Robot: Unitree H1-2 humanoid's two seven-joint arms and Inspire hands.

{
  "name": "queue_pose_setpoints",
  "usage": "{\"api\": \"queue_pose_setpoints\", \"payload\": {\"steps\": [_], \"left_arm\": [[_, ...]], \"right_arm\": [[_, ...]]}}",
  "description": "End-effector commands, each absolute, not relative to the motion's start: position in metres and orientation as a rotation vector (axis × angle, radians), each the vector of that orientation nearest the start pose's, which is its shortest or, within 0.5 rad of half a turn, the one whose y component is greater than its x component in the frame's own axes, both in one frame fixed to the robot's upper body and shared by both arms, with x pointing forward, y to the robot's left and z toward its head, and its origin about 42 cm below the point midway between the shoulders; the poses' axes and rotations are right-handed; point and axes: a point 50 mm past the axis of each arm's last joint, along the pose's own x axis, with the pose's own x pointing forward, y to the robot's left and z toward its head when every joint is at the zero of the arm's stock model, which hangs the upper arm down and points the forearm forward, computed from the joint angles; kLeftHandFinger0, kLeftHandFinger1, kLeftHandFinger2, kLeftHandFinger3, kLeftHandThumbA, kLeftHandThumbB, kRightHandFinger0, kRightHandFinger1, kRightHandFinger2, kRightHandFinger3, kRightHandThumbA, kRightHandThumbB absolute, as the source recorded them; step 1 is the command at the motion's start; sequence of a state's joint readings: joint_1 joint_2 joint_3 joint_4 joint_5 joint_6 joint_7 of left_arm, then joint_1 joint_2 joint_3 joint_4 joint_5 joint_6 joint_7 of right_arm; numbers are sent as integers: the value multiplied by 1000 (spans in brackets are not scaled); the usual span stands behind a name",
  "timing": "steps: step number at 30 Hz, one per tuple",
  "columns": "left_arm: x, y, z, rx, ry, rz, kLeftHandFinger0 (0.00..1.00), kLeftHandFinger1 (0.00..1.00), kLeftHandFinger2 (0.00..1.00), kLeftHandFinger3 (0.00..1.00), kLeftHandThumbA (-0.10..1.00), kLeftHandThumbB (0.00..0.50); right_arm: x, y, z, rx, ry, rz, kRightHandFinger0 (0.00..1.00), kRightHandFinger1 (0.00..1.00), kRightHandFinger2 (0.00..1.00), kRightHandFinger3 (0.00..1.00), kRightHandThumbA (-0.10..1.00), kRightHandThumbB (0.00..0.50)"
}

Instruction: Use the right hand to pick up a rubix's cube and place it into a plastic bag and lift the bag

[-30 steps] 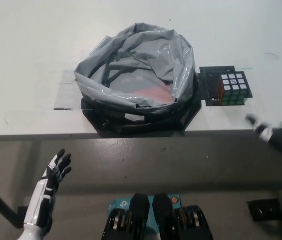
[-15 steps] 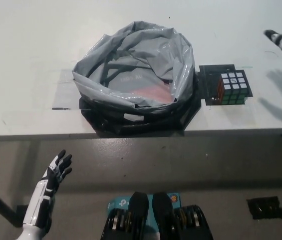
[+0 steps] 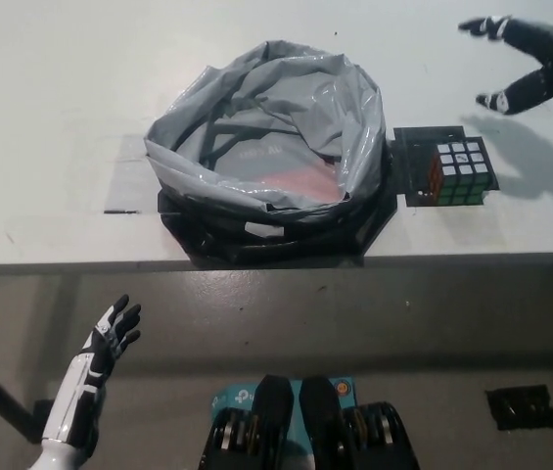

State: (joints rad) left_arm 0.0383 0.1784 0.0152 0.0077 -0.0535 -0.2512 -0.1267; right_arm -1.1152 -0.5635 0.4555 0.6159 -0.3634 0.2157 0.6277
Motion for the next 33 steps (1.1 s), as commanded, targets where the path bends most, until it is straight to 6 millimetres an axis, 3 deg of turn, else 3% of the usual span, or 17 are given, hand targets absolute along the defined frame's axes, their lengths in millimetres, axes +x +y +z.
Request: {"api": "queue_pose_setpoints", "payload": {"steps": [1,9,22,33], "left_arm": [[269,274,118,174,-256,-178,1000,1000,1000,1000,1000,295],[268,277,117,183,-258,-182,1000,1000,1000,1000,1000,291],[266,277,117,189,-247,-194,1000,1000,1000,1000,1000,301],[263,276,117,179,-243,-202,1000,1000,1000,1000,1000,316]], "right_arm": [[565,-260,448,-1257,337,603,1000,1000,1000,1000,792,500],[571,-248,438,-1330,381,634,1000,1000,1000,1000,1000,500],[574,-230,422,-1469,319,644,1000,1000,1000,1000,1000,500],[585,-224,383,-1550,297,618,1000,1000,1000,1000,1000,500]]}}
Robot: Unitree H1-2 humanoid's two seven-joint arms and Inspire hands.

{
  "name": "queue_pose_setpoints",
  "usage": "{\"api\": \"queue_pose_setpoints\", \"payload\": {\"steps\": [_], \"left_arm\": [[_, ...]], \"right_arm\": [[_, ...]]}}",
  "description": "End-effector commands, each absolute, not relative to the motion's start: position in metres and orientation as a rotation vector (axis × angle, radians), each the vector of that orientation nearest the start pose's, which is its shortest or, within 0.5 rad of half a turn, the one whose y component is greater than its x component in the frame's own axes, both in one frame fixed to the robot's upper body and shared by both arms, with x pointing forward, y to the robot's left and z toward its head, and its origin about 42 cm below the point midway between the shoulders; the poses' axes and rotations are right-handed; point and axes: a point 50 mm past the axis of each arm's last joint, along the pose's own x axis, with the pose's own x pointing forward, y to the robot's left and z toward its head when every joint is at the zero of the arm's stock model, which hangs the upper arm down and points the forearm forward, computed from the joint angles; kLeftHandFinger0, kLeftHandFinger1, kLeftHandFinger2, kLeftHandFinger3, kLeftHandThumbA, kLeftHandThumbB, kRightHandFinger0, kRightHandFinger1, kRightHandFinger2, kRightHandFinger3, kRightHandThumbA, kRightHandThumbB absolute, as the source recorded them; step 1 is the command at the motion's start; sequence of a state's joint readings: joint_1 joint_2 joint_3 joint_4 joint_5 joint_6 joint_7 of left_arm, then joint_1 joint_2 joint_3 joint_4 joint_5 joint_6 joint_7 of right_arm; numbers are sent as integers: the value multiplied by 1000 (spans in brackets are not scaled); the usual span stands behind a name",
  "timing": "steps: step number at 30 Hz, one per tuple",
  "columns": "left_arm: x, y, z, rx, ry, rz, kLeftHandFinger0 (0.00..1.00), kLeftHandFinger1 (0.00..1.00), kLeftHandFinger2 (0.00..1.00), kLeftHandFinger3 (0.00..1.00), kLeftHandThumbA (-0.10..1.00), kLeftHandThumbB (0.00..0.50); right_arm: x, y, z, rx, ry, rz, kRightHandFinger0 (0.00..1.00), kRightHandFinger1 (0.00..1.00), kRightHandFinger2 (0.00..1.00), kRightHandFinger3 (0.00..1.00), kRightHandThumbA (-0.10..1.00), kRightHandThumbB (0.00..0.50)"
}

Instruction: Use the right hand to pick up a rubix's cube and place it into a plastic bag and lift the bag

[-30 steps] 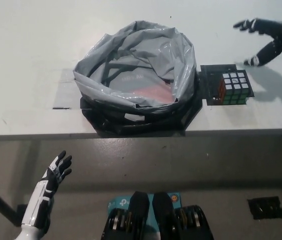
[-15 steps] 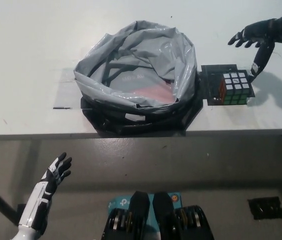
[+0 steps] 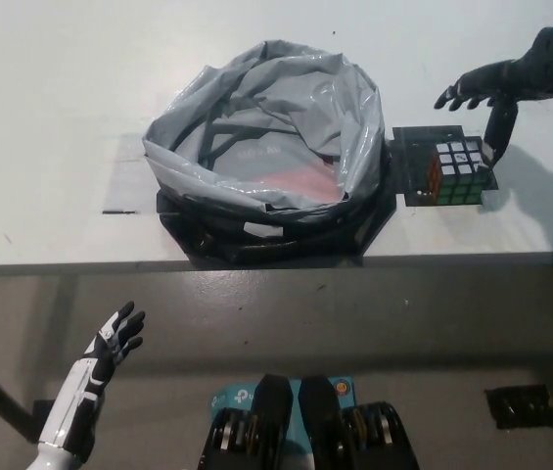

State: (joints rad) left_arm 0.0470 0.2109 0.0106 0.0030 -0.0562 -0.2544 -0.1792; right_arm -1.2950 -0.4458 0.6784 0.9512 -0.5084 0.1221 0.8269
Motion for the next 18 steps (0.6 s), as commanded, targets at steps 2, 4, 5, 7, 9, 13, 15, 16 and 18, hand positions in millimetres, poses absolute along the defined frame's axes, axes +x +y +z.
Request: {"api": "queue_pose_setpoints", "payload": {"steps": [2,4,5,7,9,13,15,16,18], "left_arm": [[264,277,116,178,-243,-200,1000,1000,1000,1000,1000,318],[264,277,117,178,-243,-202,1000,1000,1000,1000,1000,317],[264,277,117,178,-242,-203,1000,1000,1000,1000,1000,316],[263,276,118,179,-240,-201,1000,1000,1000,1000,1000,322],[262,277,118,179,-242,-201,1000,1000,1000,1000,1000,320],[262,277,117,176,-241,-197,1000,1000,1000,1000,1000,325],[263,277,118,177,-242,-197,1000,1000,1000,1000,1000,323],[263,277,118,176,-243,-197,1000,1000,1000,1000,1000,323],[263,277,119,182,-245,-200,1000,1000,1000,1000,1000,320]], "right_arm": [[587,-222,379,-1569,292,608,1000,1000,1000,1000,1000,500],[588,-219,377,-1574,277,593,1000,1000,1000,1000,1000,500],[588,-218,377,-1573,270,589,1000,1000,1000,1000,1000,500],[589,-216,372,-1572,267,583,1000,1000,1000,1000,1000,500],[589,-215,369,-1567,270,582,1000,1000,1000,1000,1000,500],[590,-215,358,-1552,284,571,1000,1000,1000,1000,1000,500],[591,-216,354,-1553,289,567,1000,1000,1000,1000,1000,500],[591,-216,354,-1554,289,567,1000,1000,1000,1000,1000,500],[591,-219,349,-1556,290,569,1000,1000,1000,1000,1000,500]]}}
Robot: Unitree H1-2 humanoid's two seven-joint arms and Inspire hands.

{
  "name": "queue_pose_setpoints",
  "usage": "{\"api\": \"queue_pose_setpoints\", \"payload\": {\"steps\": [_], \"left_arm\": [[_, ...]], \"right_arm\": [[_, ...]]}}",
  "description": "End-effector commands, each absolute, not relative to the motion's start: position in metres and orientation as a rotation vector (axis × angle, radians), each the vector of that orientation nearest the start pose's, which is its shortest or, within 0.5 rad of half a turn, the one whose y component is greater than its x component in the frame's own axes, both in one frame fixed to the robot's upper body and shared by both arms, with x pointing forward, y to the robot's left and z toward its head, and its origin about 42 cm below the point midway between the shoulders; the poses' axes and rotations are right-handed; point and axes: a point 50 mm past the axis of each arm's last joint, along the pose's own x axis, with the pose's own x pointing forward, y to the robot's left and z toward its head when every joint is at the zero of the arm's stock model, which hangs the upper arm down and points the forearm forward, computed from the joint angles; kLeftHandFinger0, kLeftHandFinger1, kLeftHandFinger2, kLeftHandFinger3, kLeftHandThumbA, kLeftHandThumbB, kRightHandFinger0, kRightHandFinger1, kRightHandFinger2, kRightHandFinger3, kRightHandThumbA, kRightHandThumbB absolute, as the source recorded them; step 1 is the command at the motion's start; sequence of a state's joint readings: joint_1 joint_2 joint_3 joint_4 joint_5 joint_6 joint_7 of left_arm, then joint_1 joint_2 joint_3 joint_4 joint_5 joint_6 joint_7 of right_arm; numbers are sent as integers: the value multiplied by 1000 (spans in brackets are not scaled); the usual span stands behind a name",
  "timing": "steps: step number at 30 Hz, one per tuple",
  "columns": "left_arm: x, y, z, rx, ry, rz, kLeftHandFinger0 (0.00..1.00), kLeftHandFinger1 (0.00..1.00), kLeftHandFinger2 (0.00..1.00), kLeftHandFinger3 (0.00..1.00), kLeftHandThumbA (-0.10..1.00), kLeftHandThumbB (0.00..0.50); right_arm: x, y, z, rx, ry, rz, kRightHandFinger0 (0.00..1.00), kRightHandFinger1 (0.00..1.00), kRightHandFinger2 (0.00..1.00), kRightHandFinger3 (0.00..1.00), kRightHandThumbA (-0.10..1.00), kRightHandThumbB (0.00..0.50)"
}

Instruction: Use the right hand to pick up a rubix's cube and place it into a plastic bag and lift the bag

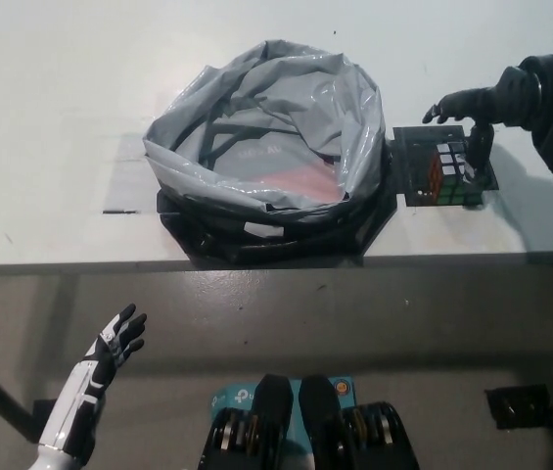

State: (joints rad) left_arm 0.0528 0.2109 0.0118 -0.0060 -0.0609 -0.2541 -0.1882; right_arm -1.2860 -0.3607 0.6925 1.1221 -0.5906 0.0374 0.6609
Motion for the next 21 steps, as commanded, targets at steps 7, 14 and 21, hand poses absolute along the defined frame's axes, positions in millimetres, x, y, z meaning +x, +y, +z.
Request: {"api": "queue_pose_setpoints", "payload": {"steps": [7,14,21], "left_arm": [[265,277,119,184,-243,-202,1000,1000,1000,1000,1000,329],[265,278,118,180,-246,-199,1000,1000,1000,1000,1000,335],[266,278,120,178,-249,-203,1000,1000,1000,1000,1000,338]], "right_arm": [[593,-219,347,-1548,301,568,1000,1000,1000,1000,1000,500],[593,-224,336,-1553,342,597,1000,1000,1000,1000,1000,500],[592,-227,330,-1545,360,612,1000,1000,1000,1000,1000,500]]}}
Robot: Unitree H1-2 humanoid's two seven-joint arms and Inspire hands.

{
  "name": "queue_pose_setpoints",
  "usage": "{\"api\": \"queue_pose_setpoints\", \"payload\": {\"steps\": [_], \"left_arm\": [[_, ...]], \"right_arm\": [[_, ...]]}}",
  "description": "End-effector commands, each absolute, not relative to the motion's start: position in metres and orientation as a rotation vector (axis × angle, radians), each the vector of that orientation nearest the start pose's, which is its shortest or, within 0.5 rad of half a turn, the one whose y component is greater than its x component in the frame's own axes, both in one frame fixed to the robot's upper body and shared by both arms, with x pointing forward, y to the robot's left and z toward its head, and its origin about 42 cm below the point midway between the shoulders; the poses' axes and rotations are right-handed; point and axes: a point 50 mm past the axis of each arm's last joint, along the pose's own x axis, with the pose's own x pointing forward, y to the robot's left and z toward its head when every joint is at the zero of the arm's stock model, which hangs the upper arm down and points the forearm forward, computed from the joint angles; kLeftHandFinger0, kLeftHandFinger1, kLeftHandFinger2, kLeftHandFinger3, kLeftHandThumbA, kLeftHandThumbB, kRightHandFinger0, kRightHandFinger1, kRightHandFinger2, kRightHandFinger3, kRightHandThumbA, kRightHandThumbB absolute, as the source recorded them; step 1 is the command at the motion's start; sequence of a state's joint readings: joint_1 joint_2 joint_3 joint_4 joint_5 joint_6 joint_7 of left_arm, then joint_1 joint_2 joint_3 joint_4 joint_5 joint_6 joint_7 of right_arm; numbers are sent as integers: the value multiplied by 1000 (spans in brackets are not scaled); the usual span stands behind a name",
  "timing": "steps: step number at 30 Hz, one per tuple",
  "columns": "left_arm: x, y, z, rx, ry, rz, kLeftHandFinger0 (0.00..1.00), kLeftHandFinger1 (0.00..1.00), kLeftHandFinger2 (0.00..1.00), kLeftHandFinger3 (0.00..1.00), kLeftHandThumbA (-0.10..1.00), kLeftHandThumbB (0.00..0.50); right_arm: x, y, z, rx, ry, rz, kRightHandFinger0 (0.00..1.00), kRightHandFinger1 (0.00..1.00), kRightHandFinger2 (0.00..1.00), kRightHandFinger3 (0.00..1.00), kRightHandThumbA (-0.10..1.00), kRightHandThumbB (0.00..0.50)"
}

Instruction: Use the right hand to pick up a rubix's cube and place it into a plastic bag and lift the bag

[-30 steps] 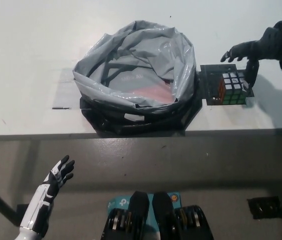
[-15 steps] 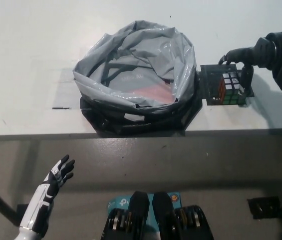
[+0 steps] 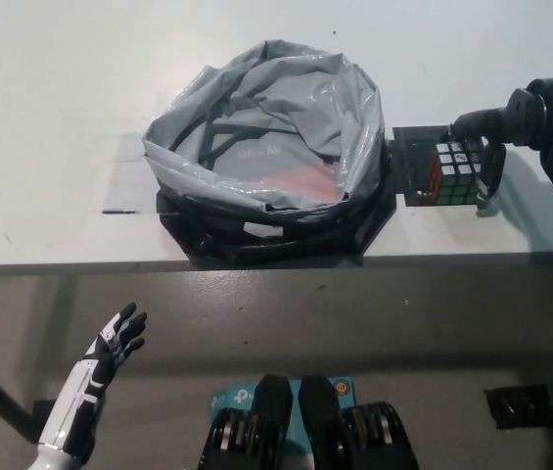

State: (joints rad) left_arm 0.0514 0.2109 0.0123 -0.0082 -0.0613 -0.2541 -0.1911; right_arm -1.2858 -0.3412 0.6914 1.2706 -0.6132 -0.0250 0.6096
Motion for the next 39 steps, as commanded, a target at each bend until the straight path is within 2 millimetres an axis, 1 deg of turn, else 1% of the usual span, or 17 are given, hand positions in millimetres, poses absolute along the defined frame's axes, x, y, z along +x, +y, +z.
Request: {"api": "queue_pose_setpoints", "payload": {"steps": [1,8,10,15,17,23,27,28,29,30,32,34,35,36,37,38,39], "left_arm": [[266,278,120,179,-248,-203,1000,1000,1000,1000,1000,340],[267,277,121,181,-252,-205,1000,1000,1000,1000,1000,337],[268,277,121,181,-251,-207,1000,1000,1000,1000,1000,333],[269,277,123,189,-258,-207,1000,1000,1000,1000,1000,332],[269,277,123,191,-260,-208,1000,1000,1000,1000,1000,332],[271,277,124,195,-265,-208,1000,1000,1000,1000,975,315],[271,278,124,197,-265,-208,1000,1000,1000,1000,963,312],[270,277,123,197,-266,-209,1000,1000,1000,1000,960,310],[270,277,123,199,-267,-210,1000,1000,1000,1000,959,308],[270,277,123,201,-268,-211,1000,1000,1000,1000,958,307],[270,277,123,198,-269,-210,1000,1000,1000,1000,952,306],[272,277,124,195,-270,-213,1000,1000,1000,1000,938,311],[272,277,125,193,-267,-213,1000,1000,1000,1000,938,314],[273,277,125,193,-266,-213,1000,1000,1000,1000,939,315],[273,277,126,196,-268,-213,1000,1000,1000,1000,946,313],[274,277,126,199,-270,-213,1000,1000,1000,1000,947,313],[274,277,126,200,-272,-213,1000,1000,1000,1000,948,312]], "right_arm": [[592,-227,330,-1541,358,613,1000,1000,1000,1000,1000,500],[592,-223,332,-1510,336,600,1000,1000,1000,1000,991,500],[593,-224,330,-1491,305,576,1000,1000,1000,1000,946,500],[593,-222,328,-1494,234,561,1000,1000,1000,1000,972,500],[593,-219,328,-1483,220,547,1000,1000,1000,1000,966,500],[594,-217,329,-1485,195,564,1000,1000,1000,1000,978,500],[593,-215,326,-1478,201,568,1000,1000,1000,1000,958,500],[593,-215,324,-1473,206,565,1000,1000,1000,1000,938,500],[593,-214,322,-1455,221,556,1000,1000,1000,1000,885,500],[593,-214,321,-1434,239,545,1000,1000,1000,1000,868,500],[593,-213,318,-1422,245,516,1000,1000,1000,1000,749,500],[592,-213,312,-1441,226,503,984,1000,1000,1000,639,478],[592,-214,311,-1461,232,504,980,1000,1000,1000,606,485],[592,-214,310,-1470,238,504,996,1000,1000,1000,602,488],[592,-214,307,-1497,256,504,991,1000,1000,1000,529,483],[592,-215,306,-1508,261,504,931,991,981,1000,515,485],[592,-215,305,-1511,264,503,886,931,925,990,491,476]]}}
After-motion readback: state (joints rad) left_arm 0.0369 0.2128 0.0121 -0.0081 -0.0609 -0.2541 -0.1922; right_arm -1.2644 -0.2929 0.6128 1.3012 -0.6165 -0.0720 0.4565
